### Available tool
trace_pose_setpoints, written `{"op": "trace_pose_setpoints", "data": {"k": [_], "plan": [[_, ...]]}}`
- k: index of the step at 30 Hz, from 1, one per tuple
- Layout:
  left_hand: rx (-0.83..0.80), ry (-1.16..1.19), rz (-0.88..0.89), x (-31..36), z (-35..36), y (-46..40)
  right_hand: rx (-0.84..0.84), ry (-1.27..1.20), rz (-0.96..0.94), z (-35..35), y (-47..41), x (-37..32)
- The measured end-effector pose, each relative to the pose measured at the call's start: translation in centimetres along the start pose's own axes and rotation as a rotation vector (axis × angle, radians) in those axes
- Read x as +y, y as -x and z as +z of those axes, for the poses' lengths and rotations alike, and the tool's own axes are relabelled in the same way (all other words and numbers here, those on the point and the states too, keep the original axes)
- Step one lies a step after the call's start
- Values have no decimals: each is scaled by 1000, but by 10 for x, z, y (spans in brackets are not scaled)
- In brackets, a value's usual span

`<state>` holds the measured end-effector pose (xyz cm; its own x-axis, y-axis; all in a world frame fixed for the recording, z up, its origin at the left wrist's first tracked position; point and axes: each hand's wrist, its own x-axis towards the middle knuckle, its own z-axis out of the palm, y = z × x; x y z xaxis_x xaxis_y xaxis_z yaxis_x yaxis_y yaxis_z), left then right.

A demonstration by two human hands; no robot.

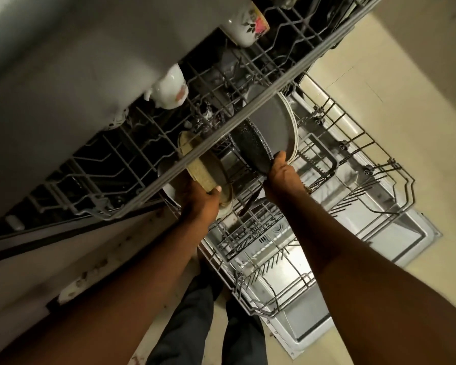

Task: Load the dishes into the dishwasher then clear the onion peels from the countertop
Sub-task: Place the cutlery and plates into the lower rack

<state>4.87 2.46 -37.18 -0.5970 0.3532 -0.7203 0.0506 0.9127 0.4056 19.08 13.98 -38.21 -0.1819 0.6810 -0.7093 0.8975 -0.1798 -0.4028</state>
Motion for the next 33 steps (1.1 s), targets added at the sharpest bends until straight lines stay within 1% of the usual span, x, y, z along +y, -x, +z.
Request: {"op": "trace_pose_setpoints", "data": {"k": [1,3,6,8,10,12,14,16,19,22,27,30,33], "plan": [[11,-6,-3,0,0,3,-2,-9,1,3,3,3],[18,-7,14,-9,-1,10,50,-9,-34,8,12,8],[-10,75,31,-28,-8,28,94,-36,-54,11,35,13],[-22,62,106,-38,-14,50,75,-9,-71,14,60,16],[-84,14,203,-49,-22,75,68,49,-114,19,85,20],[-144,-34,300,-59,-29,100,66,38,-120,21,109,21],[-168,-81,357,-64,-37,125,56,49,-138,17,135,16],[-181,-92,377,-66,-44,144,58,82,-179,13,160,11],[-161,-93,396,-59,-61,175,87,65,-209,1,202,-1],[-122,-104,422,-43,-80,205,89,68,-281,-13,243,-14],[-164,-68,447,-6,-123,260,89,29,-321,-46,307,-41],[-158,-26,473,8,-144,295,101,26,-370,-65,342,-54],[-160,-36,515,21,-162,325,92,13,-401,-84,365,-67]]}}
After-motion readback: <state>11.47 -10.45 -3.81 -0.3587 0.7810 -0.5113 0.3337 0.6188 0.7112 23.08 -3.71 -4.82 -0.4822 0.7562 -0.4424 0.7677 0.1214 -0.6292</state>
